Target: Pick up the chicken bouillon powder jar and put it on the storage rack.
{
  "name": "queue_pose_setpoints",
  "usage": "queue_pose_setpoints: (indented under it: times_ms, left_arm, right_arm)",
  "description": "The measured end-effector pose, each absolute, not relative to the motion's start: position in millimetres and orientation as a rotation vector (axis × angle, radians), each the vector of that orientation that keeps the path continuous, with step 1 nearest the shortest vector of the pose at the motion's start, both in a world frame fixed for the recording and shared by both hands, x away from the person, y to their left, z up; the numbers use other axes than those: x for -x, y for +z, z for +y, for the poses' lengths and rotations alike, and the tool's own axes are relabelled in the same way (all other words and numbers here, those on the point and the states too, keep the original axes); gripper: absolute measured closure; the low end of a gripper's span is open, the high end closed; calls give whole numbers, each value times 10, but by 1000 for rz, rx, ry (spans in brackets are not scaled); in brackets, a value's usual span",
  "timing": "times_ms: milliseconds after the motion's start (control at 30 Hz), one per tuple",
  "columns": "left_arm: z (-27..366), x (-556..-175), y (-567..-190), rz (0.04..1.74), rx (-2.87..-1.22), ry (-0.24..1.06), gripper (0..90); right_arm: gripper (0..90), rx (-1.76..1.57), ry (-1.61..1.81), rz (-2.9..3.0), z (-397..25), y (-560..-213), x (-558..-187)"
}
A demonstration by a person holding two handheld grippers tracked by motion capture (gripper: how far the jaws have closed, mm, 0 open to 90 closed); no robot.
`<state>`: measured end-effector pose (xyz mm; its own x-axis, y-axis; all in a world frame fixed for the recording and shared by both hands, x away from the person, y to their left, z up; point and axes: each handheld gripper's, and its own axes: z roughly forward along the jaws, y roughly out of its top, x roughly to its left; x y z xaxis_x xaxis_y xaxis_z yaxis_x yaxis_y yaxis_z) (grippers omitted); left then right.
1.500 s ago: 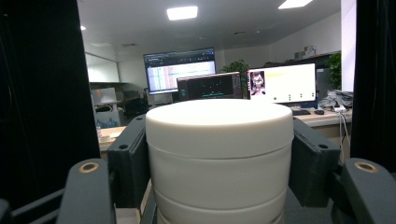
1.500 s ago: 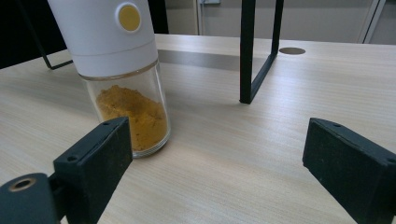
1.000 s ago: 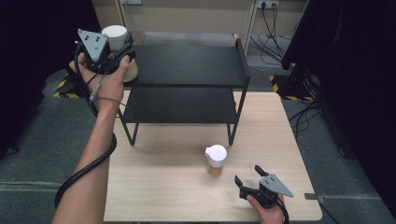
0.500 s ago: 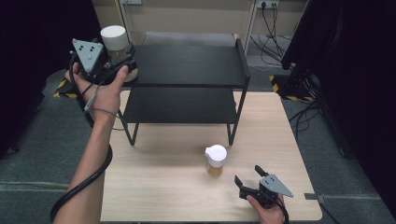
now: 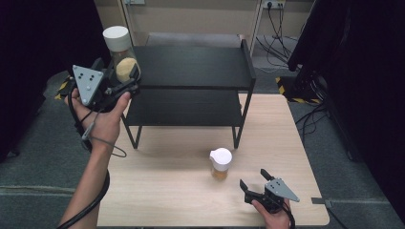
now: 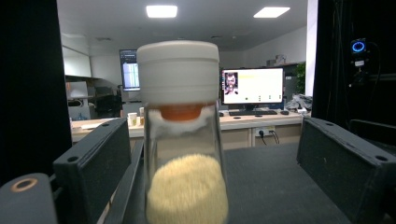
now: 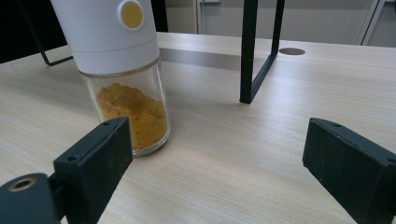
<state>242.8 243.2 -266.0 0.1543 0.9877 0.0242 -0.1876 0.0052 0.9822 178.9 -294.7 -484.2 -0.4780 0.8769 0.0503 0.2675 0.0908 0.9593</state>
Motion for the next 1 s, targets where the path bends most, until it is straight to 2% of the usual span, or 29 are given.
queue_pose_setpoints:
  times_ms: [233, 700, 1000]
  left_arm:
    - [2444, -2251, -2941, 907, -1173, 1158, 96]
    - [2484, -1949, -3769, 911, -1165, 1101, 96]
    - [2511, -1830, -4063, 935, -1190, 1083, 92]
  right_arm:
    - [86, -1131, 1411, 1812, -2956, -4842, -1792]
    - [86, -1123, 1408, 1812, -2949, -4845, -1788]
    - [86, -1121, 1407, 1813, -2949, -4845, -1787]
